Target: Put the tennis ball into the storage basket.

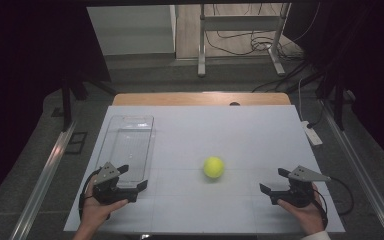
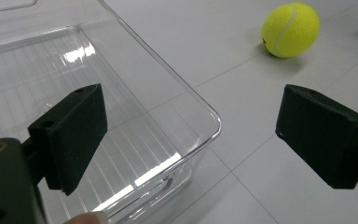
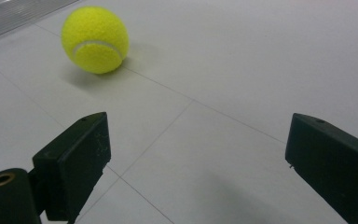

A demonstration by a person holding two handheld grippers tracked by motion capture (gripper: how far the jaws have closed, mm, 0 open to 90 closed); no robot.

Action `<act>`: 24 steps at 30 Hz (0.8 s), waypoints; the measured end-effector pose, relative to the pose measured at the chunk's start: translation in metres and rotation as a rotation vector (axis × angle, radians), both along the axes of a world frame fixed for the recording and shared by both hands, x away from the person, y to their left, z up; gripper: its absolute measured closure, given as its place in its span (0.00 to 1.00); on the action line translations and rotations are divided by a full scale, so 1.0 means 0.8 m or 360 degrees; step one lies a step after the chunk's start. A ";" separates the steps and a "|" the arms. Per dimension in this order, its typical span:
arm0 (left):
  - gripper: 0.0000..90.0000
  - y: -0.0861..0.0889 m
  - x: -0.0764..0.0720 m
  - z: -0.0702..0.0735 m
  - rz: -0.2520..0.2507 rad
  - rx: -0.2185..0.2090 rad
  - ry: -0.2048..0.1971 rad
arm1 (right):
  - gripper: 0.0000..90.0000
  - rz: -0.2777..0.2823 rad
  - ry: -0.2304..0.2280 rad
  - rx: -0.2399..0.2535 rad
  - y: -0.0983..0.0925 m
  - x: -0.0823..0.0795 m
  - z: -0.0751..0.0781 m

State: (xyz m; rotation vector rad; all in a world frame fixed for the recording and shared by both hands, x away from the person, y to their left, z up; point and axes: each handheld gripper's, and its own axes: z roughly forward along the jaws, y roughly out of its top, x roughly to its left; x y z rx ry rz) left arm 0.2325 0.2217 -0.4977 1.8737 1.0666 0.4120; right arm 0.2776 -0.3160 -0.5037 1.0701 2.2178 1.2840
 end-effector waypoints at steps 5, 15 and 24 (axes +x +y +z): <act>0.11 -0.003 -0.001 0.003 -0.0009 -0.0001 -0.0001 | 0.08 -0.0006 0.0001 0.0015 -0.001 -0.001 0.000; 0.10 -0.009 0.004 0.005 -0.0023 -0.0009 0.0012 | 0.08 0.0001 0.0009 0.0011 -0.002 -0.002 -0.001; 0.10 -0.008 0.005 0.006 -0.0025 -0.0010 0.0013 | 0.09 0.0006 0.0013 -0.0005 -0.001 -0.001 -0.002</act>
